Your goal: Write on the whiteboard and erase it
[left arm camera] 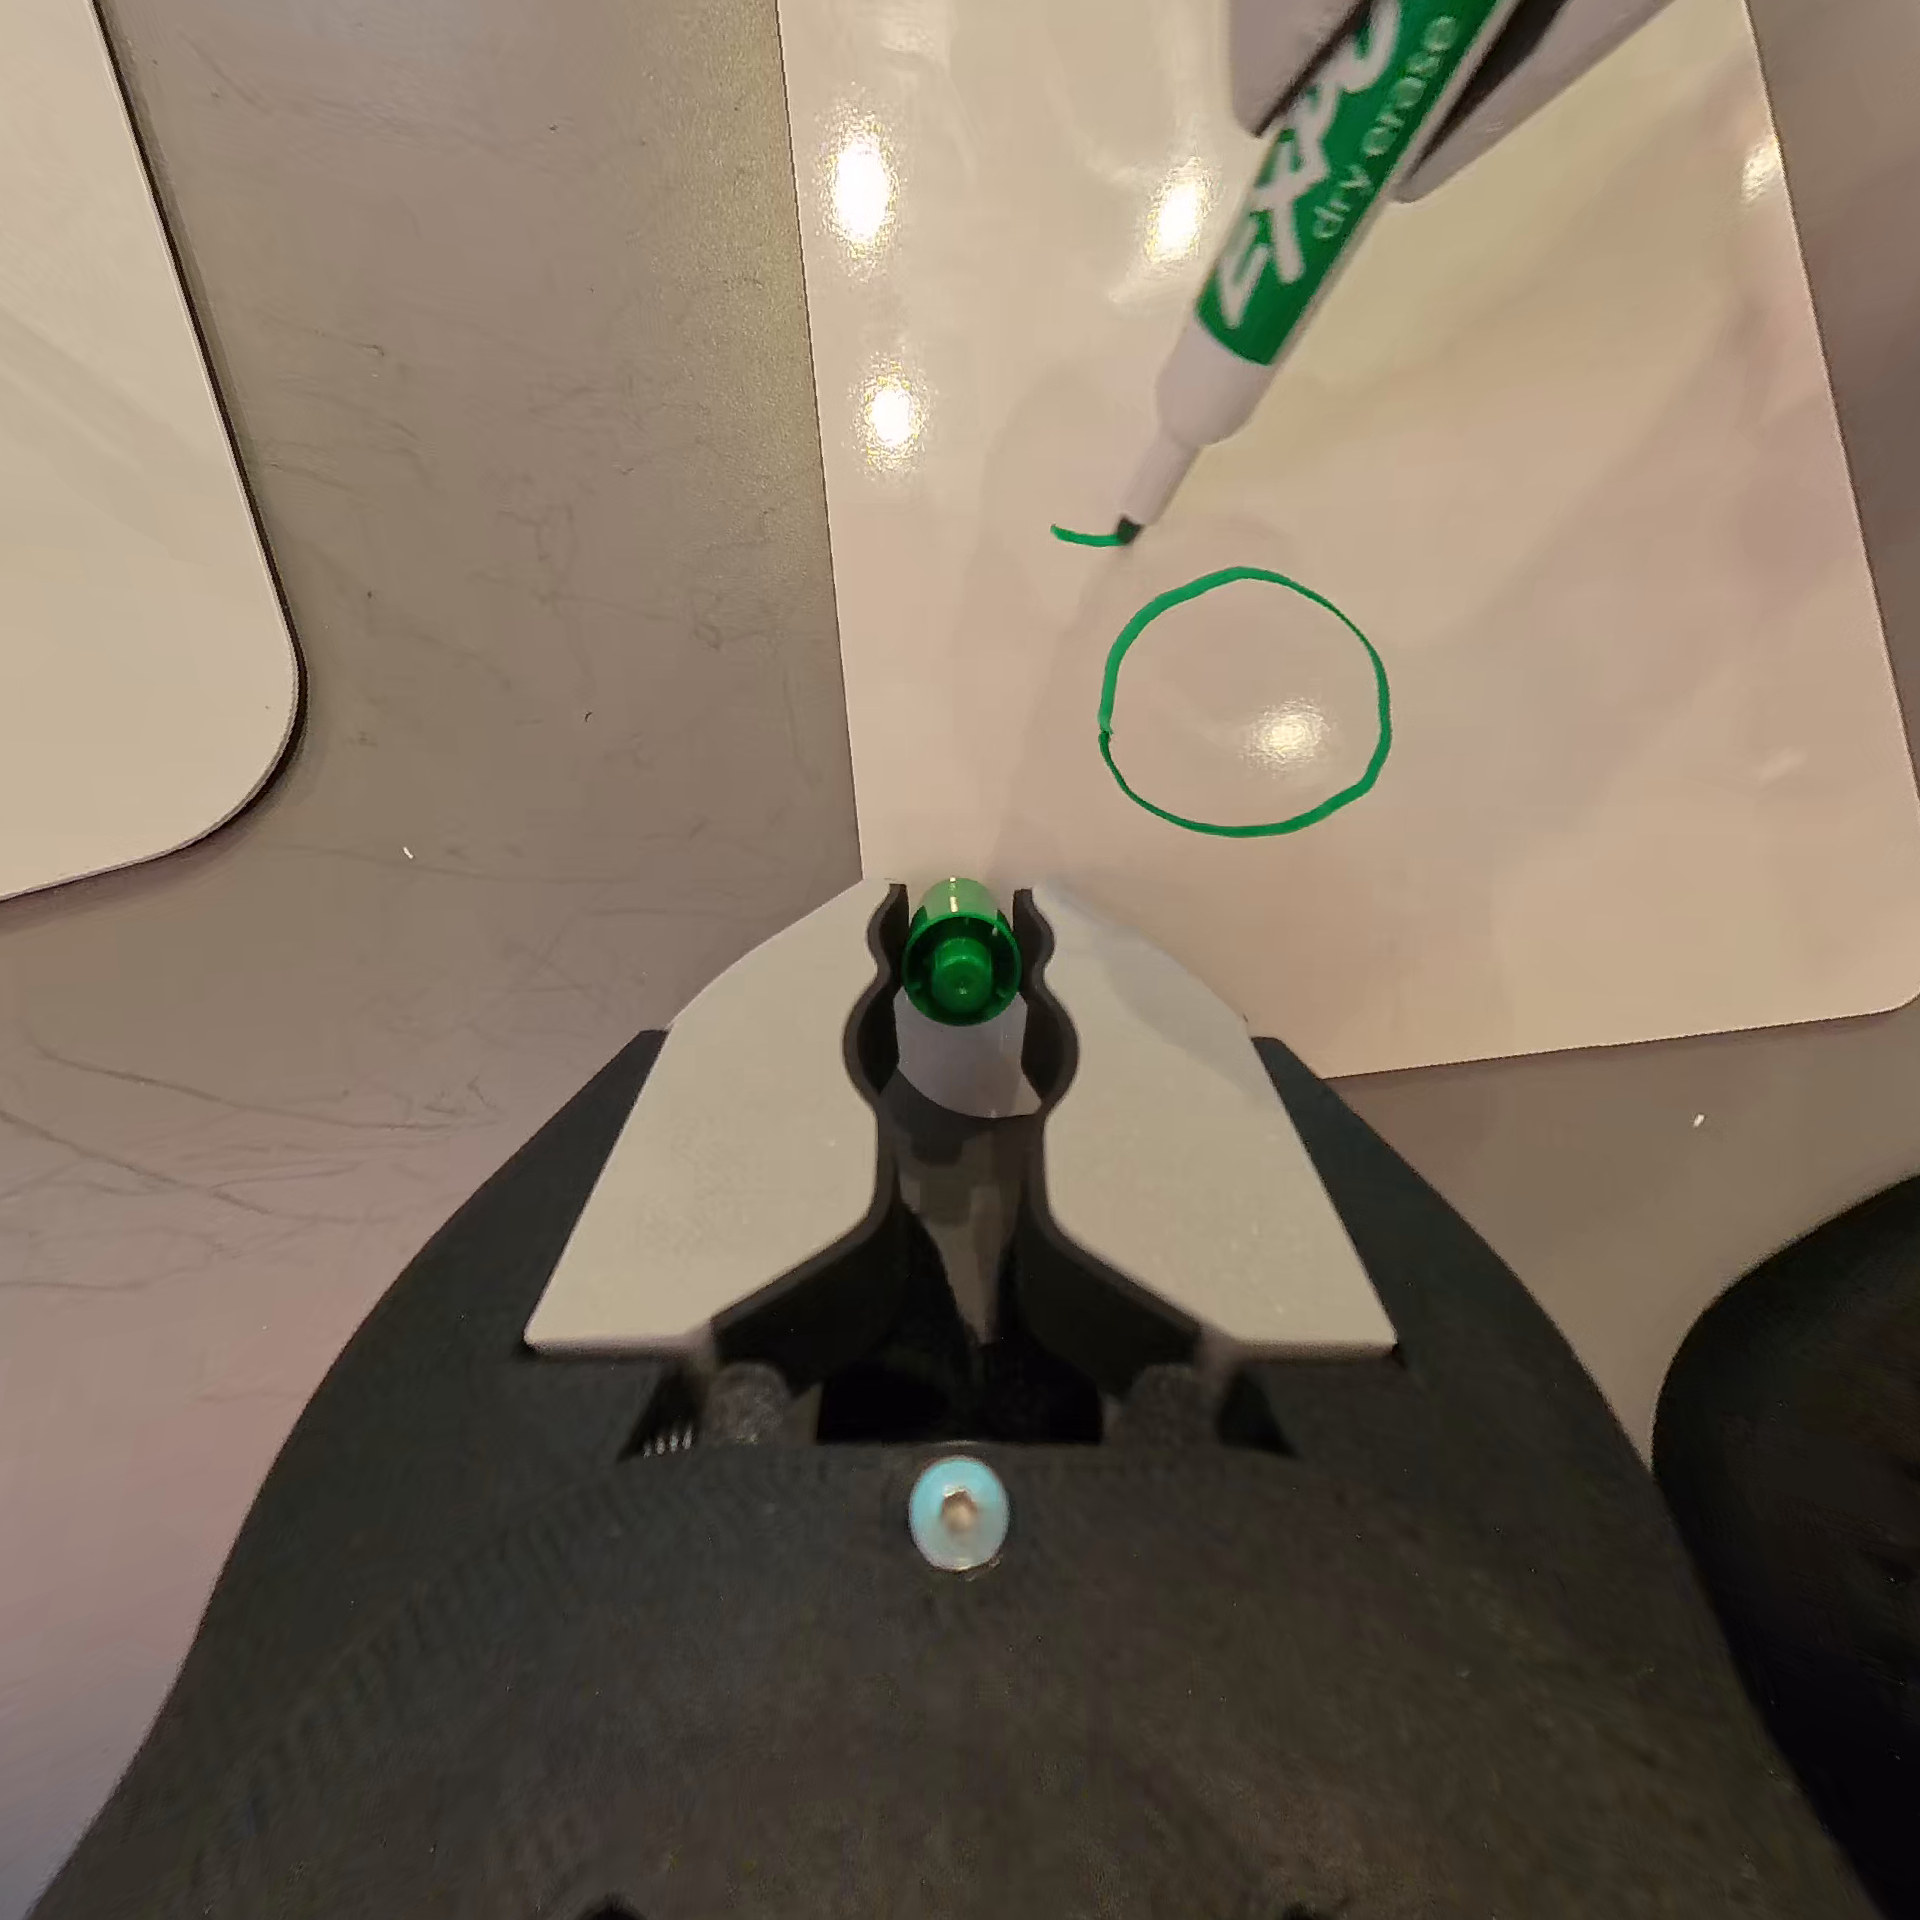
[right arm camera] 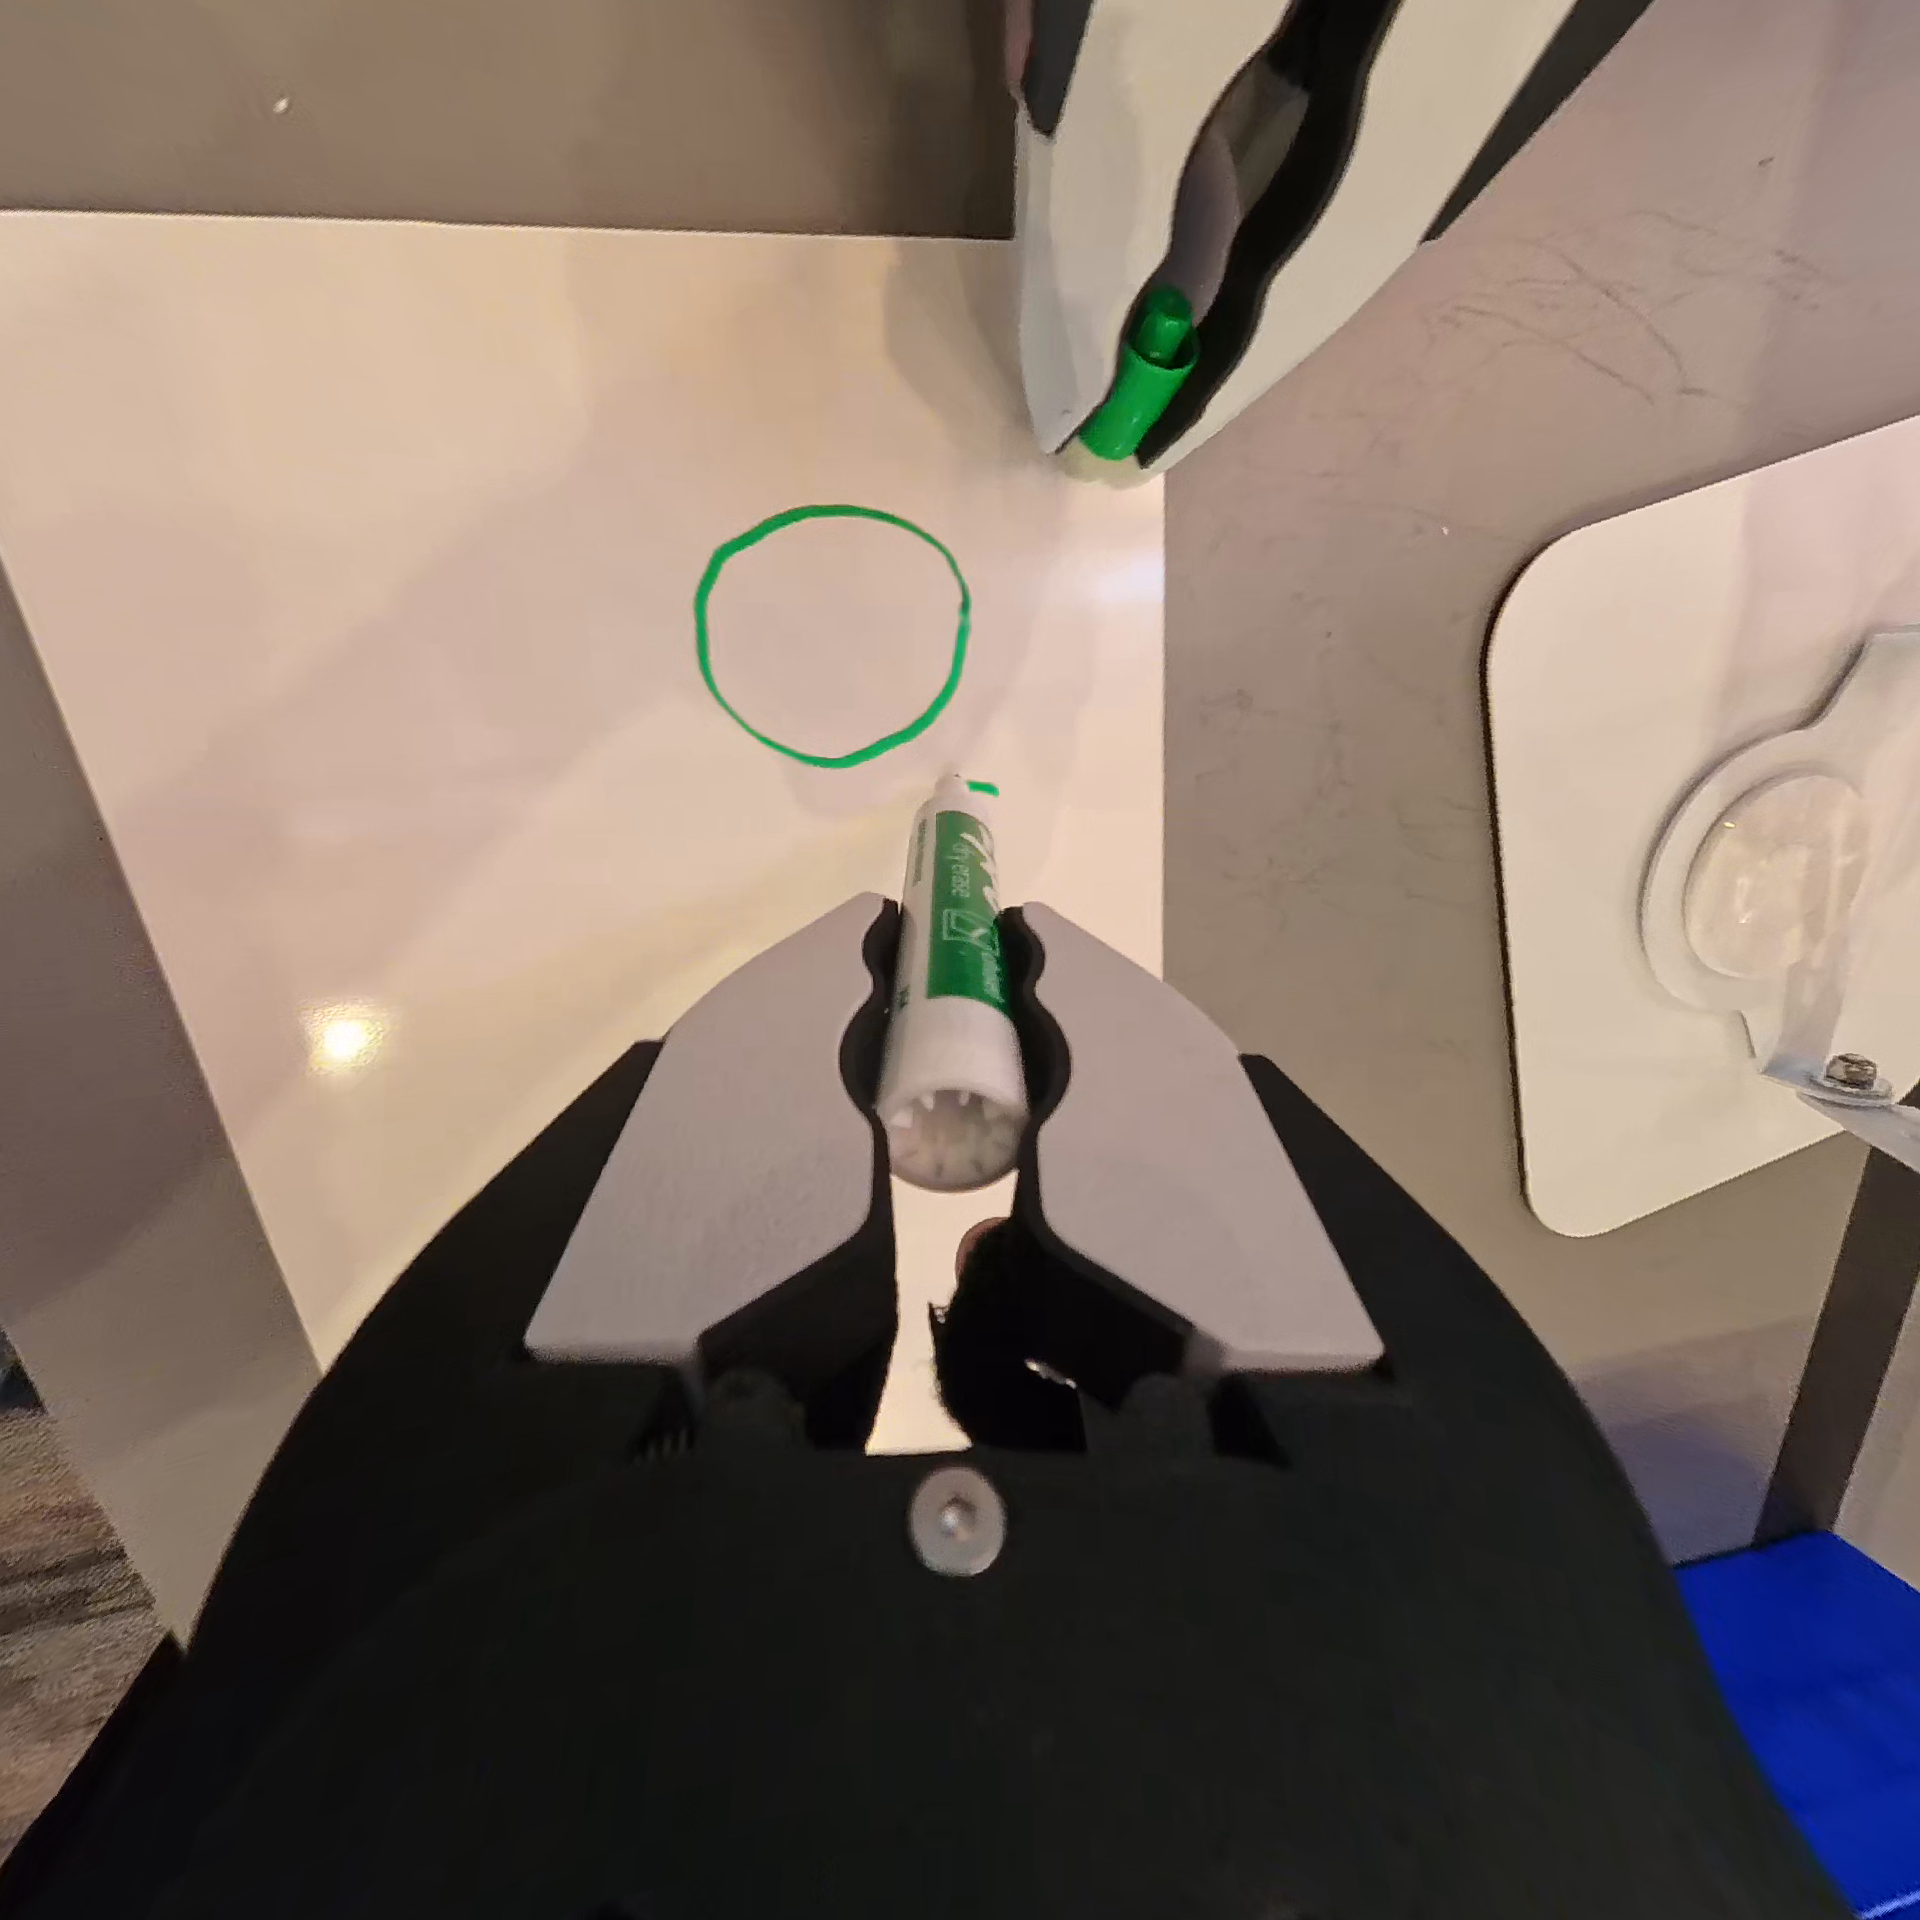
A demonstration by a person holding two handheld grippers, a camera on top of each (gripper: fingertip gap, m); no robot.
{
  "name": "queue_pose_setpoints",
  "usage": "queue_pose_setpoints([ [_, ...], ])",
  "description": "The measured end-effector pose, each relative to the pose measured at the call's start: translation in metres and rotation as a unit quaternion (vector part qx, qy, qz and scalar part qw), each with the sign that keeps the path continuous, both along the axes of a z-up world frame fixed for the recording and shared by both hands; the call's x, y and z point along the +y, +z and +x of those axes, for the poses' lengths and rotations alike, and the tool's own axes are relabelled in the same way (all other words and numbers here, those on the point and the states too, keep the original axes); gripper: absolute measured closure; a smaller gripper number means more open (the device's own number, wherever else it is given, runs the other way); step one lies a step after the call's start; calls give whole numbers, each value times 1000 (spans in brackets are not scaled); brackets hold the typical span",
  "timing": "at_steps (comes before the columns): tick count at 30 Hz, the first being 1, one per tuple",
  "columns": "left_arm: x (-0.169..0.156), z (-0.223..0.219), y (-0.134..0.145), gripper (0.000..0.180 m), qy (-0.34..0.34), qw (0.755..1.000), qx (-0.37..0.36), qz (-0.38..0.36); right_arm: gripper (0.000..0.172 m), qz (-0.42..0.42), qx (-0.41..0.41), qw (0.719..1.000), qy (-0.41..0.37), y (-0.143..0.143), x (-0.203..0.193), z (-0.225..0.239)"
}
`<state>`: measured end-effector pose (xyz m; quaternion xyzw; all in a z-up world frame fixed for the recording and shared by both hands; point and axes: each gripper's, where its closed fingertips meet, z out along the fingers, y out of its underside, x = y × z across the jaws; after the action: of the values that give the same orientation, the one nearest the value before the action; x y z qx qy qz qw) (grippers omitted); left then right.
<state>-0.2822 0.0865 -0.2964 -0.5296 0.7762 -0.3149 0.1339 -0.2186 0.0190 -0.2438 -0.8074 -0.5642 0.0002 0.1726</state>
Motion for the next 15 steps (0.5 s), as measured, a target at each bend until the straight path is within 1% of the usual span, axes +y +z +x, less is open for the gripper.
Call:
queue_pose_setpoints([
  [12, 0, 0, 0, 160, 1, 1000, 1, 1, 151, -15, 4, 1000, 17, 0, -39, -11],
  [15, 0, 0, 0, 160, 1, 1000, 2, 1, 152, -13, 2, 1000, 17, 0, -42, -12],
])
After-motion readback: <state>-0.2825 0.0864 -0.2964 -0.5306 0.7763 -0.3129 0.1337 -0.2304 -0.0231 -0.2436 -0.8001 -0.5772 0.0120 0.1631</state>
